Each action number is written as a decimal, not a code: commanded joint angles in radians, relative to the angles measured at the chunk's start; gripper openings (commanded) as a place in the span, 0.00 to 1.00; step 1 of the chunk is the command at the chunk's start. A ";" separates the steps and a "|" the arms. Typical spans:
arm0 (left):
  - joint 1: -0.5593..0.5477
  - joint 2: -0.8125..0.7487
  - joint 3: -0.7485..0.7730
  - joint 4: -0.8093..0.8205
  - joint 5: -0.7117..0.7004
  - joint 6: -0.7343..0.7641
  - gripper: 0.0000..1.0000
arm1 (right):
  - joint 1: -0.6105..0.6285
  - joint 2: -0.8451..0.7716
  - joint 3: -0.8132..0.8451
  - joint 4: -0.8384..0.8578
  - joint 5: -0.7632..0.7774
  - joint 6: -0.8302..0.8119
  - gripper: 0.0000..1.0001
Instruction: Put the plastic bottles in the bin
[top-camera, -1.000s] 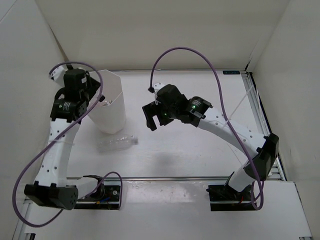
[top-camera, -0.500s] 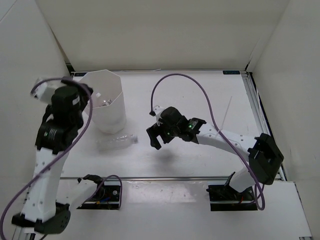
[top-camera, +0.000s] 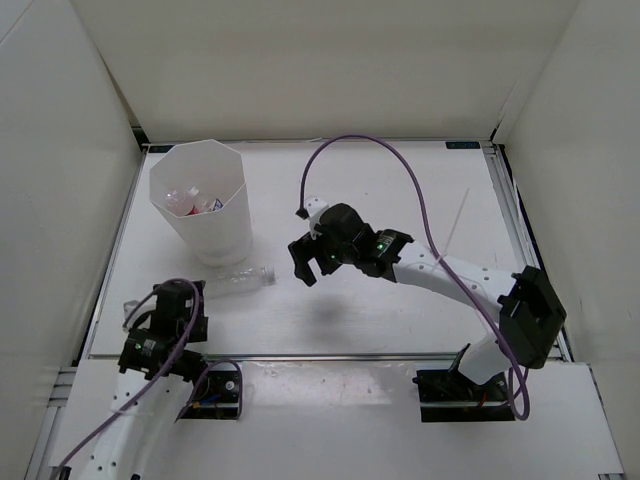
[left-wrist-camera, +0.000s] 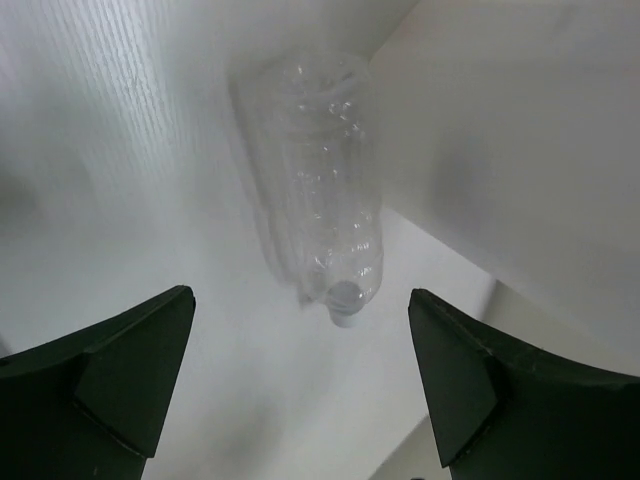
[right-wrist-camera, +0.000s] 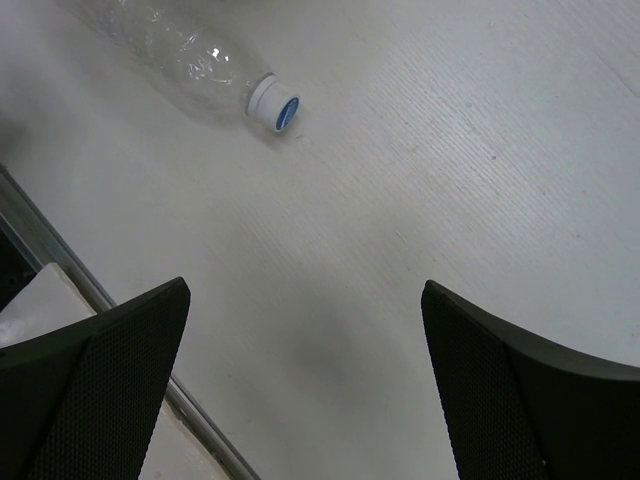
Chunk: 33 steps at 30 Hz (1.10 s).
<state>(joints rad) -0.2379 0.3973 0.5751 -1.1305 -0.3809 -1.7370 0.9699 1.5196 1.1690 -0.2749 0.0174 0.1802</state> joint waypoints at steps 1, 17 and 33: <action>0.002 -0.130 -0.156 0.240 0.011 -0.263 0.99 | 0.000 -0.073 0.011 -0.009 0.026 -0.002 1.00; 0.020 0.204 -0.349 0.594 -0.003 -0.127 0.99 | -0.010 -0.302 -0.184 -0.043 0.136 0.027 1.00; 0.161 0.279 -0.377 0.710 0.278 0.189 0.47 | -0.097 -0.326 -0.177 -0.193 0.147 0.099 1.00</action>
<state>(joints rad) -0.0921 0.7101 0.1928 -0.3439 -0.2272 -1.6707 0.8795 1.1923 0.9646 -0.4595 0.1551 0.2634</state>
